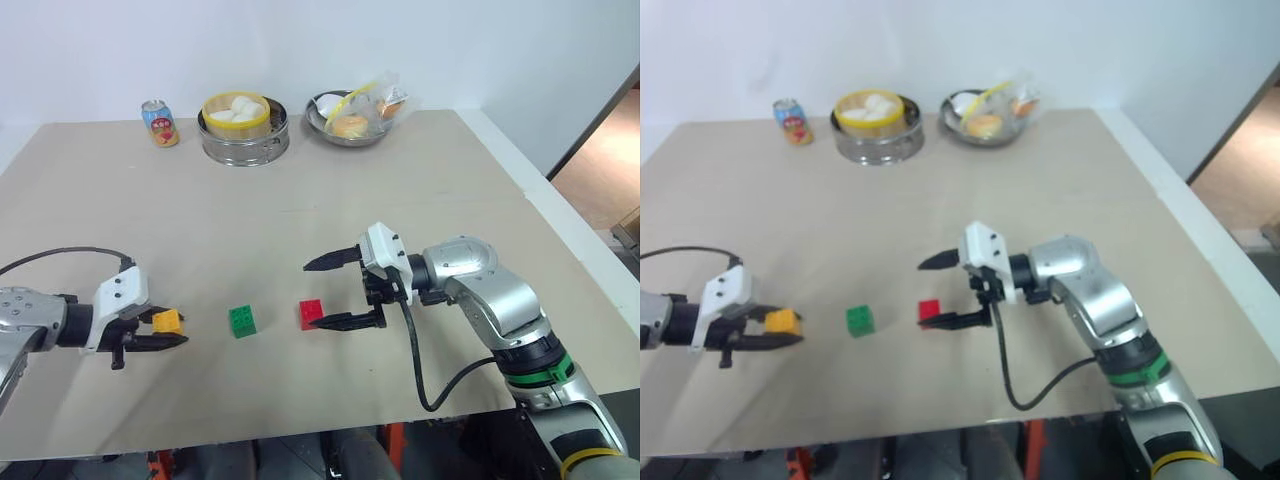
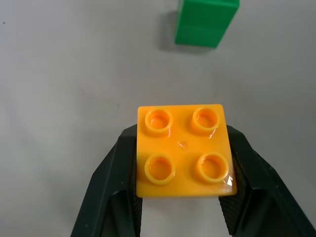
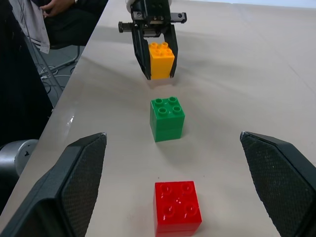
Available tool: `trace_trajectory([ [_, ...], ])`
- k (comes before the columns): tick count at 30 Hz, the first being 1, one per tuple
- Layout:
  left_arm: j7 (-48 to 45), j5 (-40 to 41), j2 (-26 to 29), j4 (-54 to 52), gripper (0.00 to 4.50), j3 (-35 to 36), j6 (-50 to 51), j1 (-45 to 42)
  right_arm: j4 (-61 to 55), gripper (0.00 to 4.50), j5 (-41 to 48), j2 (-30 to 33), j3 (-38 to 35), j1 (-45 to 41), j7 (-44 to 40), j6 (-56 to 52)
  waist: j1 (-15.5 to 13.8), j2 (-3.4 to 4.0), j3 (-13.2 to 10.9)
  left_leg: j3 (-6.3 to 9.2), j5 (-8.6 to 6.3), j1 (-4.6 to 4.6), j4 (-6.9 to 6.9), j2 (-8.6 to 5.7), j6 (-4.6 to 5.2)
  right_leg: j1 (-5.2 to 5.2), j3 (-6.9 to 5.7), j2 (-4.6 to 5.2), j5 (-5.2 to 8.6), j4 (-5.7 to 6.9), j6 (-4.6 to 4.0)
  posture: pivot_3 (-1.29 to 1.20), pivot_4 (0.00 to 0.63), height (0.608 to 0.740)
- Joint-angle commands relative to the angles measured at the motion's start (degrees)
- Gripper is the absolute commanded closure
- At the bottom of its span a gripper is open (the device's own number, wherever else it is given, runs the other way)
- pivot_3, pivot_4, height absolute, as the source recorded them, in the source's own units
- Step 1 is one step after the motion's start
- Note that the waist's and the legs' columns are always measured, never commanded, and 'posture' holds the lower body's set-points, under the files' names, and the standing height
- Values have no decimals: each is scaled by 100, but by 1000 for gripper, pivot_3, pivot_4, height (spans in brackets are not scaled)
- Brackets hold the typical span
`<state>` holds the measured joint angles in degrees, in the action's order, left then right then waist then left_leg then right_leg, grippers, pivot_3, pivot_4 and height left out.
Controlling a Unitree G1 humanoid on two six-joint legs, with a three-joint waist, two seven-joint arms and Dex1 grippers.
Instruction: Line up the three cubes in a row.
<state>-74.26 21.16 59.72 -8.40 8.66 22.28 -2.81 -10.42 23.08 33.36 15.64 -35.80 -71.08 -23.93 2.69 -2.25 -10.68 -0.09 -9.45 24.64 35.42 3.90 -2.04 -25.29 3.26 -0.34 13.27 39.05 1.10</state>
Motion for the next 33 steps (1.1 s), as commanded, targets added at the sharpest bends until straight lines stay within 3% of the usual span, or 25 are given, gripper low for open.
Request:
trace_trajectory([
  [1,-134,-132,112,171,3106,-57,-327,-76,-256,0,95,86,-192,18,-24,37,0,0,0,0,0,0,0,0,0,0,0,0,0,0,0,0,150,740],
  [33,-750,-625,98,1153,3106,-830,-1018,-943,-568,0,129,248,-195,143,160,-151,-3,0,0,0,0,1,1,1,0,1,-1,-3,0,1,1,0,150,740],
])
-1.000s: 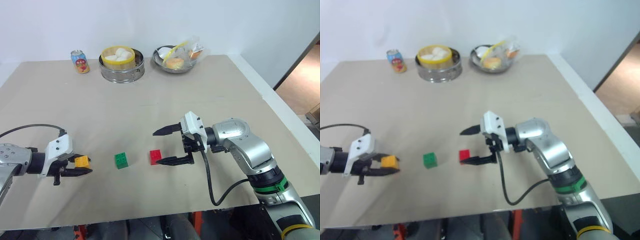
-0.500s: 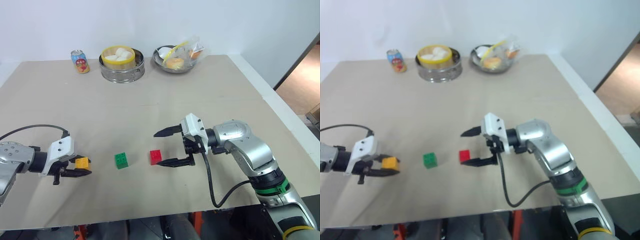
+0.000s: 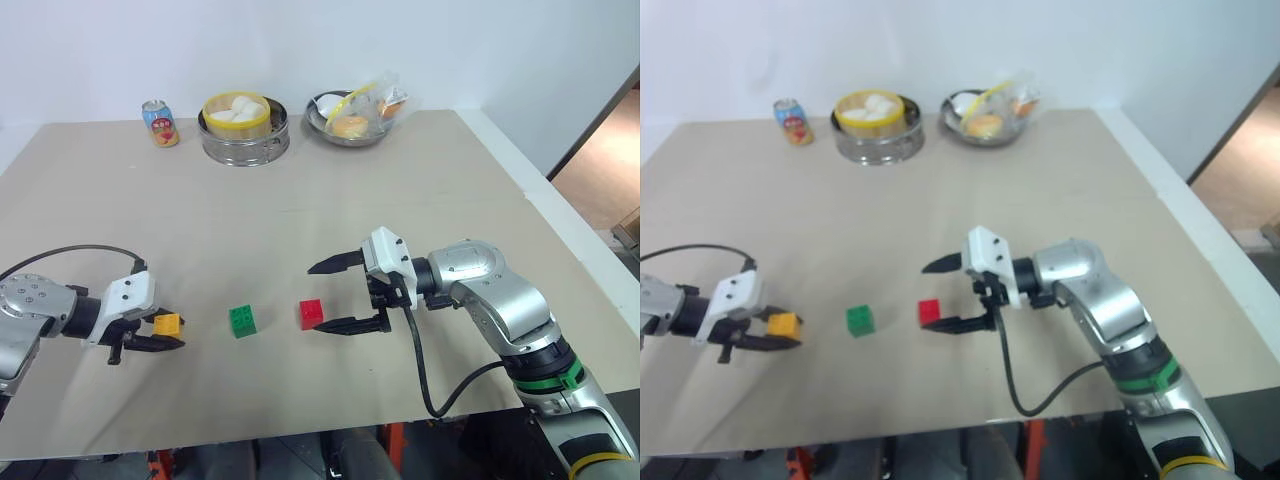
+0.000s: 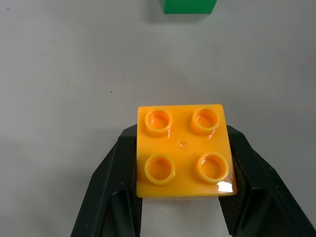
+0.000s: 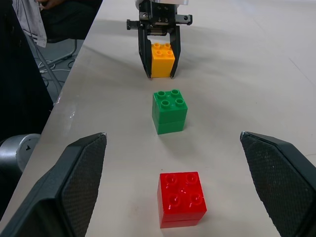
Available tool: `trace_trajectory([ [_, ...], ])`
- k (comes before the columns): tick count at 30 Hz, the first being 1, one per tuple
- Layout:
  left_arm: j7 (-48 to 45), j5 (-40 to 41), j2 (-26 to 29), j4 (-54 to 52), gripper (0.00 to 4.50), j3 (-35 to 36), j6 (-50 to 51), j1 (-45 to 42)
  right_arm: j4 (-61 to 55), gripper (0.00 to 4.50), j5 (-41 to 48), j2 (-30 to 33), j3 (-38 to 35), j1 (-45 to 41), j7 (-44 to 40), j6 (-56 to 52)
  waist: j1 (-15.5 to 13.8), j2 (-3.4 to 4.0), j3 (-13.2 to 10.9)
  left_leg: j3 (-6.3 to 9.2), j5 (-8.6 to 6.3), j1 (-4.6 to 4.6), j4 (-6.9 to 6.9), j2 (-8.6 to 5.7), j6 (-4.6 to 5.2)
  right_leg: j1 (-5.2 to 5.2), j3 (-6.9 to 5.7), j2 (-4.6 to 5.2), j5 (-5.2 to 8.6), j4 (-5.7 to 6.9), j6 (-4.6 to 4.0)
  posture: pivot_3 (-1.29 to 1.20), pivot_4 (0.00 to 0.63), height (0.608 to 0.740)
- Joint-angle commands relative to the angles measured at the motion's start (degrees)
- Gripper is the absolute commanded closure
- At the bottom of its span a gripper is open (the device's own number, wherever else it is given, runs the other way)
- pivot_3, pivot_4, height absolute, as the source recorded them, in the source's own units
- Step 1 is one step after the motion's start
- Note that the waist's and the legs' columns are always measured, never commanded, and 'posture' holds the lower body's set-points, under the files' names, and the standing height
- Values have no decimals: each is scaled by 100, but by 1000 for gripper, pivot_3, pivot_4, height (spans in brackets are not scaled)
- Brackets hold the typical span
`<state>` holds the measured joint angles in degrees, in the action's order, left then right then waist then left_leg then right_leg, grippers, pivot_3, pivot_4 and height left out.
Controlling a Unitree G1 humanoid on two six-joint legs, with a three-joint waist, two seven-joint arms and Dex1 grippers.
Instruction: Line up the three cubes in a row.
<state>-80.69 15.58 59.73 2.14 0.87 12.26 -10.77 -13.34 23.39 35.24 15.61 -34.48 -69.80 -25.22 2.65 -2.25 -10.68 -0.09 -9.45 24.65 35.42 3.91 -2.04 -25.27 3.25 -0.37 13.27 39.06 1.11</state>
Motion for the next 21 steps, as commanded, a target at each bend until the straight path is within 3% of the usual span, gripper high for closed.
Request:
trace_trajectory([
  [1,-117,-83,101,126,3106,-72,-24,-176,-280,0,97,66,-190,18,32,-20,0,0,0,0,0,0,1,0,0,0,0,0,-1,0,1,0,150,740],
  [2,-127,-90,103,144,3106,-89,-11,-202,-285,0,97,71,-189,24,33,-21,0,0,0,0,0,0,1,0,0,0,0,0,-1,0,1,0,150,740],
  [4,-150,-92,107,148,2061,-106,36,-232,-289,0,96,80,-184,38,27,-14,0,0,0,0,0,-1,1,0,0,1,0,0,-1,0,1,0,150,740],
  [6,-172,-87,116,118,1744,-107,57,-229,-291,0,90,87,-180,51,17,-5,1,0,0,0,0,-1,1,0,0,0,0,0,-1,1,1,0,150,740],
  [7,-175,-73,121,90,1197,-95,65,-221,-291,0,87,89,-178,55,11,0,0,0,0,0,0,-1,1,0,0,0,0,0,-1,1,1,0,150,740],
  [8,-175,-58,131,59,1197,-79,78,-210,-291,0,86,90,-177,57,8,3,0,0,0,0,0,-1,1,0,0,0,0,0,-1,1,1,0,150,740],
  [9,-159,-35,139,20,558,-45,97,-196,-288,0,85,92,-175,58,5,9,0,0,0,0,0,-1,1,0,0,0,0,0,-1,1,1,0,150,740],
  [11,-126,19,175,-72,136,55,165,-154,-285,0,82,93,-172,64,6,22,0,0,0,0,0,-1,1,0,0,1,0,0,-1,1,1,0,150,740],
  [15,-50,318,270,-467,136,468,536,66,-284,0,92,83,-188,81,14,35,0,0,0,2,2,-1,7,0,2,2,0,0,-6,2,5,0,150,740],
  [21,268,1597,438,-1702,136,1668,2313,514,-324,0,347,-19,-402,81,154,-150,2,-1,0,1,0,4,3,4,2,-1,-1,-2,3,2,3,0,150,740],
])
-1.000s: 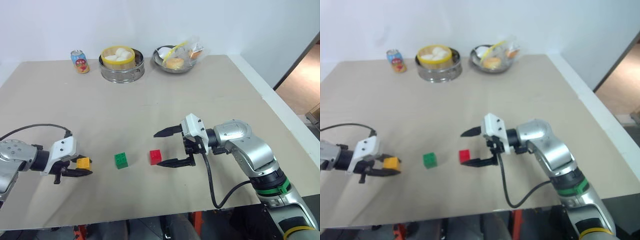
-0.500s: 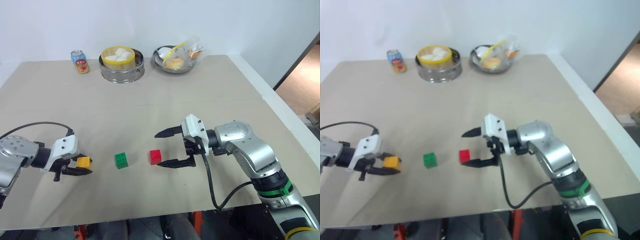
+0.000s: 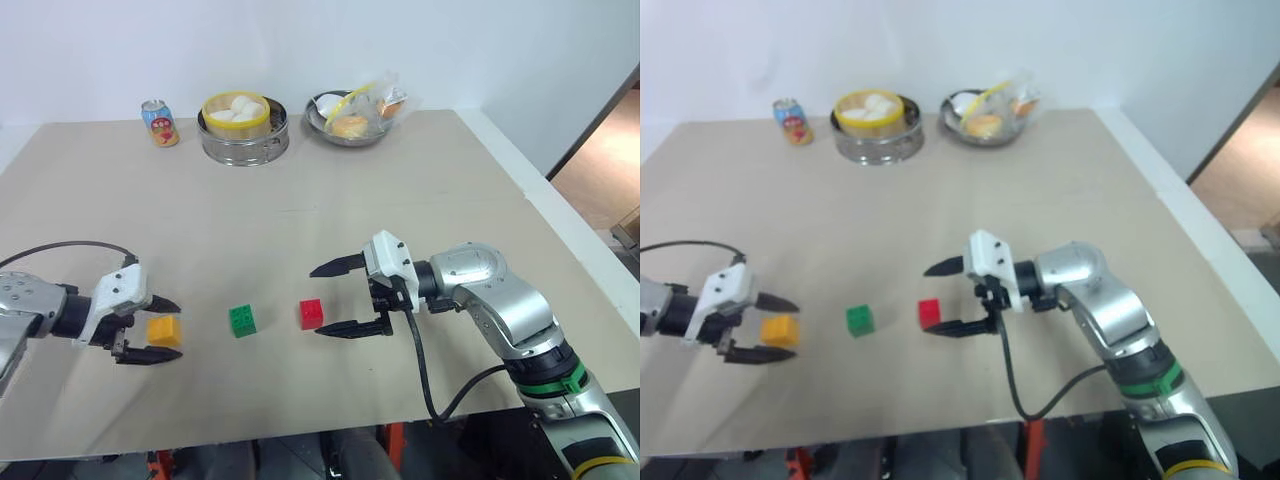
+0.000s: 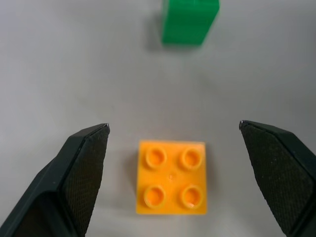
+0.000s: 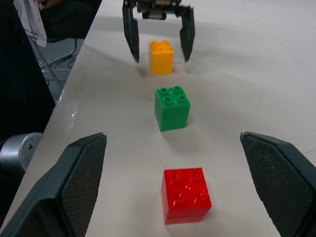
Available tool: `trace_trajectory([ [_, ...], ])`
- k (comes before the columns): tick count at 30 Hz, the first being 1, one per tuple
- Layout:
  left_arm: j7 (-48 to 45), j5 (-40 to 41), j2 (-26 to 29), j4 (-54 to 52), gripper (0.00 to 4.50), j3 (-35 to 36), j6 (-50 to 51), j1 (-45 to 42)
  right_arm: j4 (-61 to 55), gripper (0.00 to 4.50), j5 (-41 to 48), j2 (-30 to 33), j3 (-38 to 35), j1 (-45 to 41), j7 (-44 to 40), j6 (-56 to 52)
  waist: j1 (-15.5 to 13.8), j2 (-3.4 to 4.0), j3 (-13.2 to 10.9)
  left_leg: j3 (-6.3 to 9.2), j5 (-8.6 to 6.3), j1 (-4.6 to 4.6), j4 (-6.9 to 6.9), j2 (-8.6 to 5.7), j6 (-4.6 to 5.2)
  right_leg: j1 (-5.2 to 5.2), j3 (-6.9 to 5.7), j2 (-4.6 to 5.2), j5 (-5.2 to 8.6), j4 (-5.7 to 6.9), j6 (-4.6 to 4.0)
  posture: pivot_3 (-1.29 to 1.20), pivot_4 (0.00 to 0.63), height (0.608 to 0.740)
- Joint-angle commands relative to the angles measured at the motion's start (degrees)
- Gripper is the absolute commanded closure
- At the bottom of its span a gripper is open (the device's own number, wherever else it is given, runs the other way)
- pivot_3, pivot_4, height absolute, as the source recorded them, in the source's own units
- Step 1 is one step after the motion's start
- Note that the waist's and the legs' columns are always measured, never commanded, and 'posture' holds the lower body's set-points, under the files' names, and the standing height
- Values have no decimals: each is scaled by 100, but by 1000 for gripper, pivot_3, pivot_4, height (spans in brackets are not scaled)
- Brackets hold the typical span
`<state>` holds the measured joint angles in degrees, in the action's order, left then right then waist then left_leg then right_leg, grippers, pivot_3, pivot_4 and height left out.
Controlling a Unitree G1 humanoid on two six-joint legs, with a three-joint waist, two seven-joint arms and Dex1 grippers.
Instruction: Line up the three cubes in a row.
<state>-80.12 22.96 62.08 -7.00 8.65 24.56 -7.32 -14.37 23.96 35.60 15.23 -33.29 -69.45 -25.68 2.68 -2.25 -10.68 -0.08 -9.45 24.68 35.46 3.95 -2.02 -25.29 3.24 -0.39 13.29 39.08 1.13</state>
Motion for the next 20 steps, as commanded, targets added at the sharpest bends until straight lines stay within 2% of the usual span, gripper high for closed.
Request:
trace_trajectory([
  [1,300,1065,195,-942,136,1058,1370,201,-231,0,355,-67,-416,-50,154,-166,1,0,0,0,0,0,0,0,0,0,0,0,0,0,0,0,150,740],
  [4,952,1433,-211,-1256,136,1480,1726,159,-265,0,477,-77,-597,-92,316,-303,2,0,0,0,0,-2,-1,1,0,1,0,-1,1,0,-1,0,150,740],
  [11,2642,415,-1359,-763,136,1373,523,-146,144,0,14,-59,-1126,-28,1084,129,-1,-1,-1,3,0,-16,3,2,-1,14,-1,-4,-4,1,2,0,150,740],
  [15,2715,114,-1458,-170,136,1224,-1,-424,218,0,30,237,-1400,164,1109,20,-5,-2,0,3,1,-16,6,2,-1,16,3,-7,-12,0,2,0,150,740],
  [20,2294,-36,-1215,596,136,1003,-540,-854,357,0,77,500,-1630,376,1049,15,-14,-3,0,0,0,-8,4,1,-1,12,7,-8,-11,-1,3,0,150,740],
])
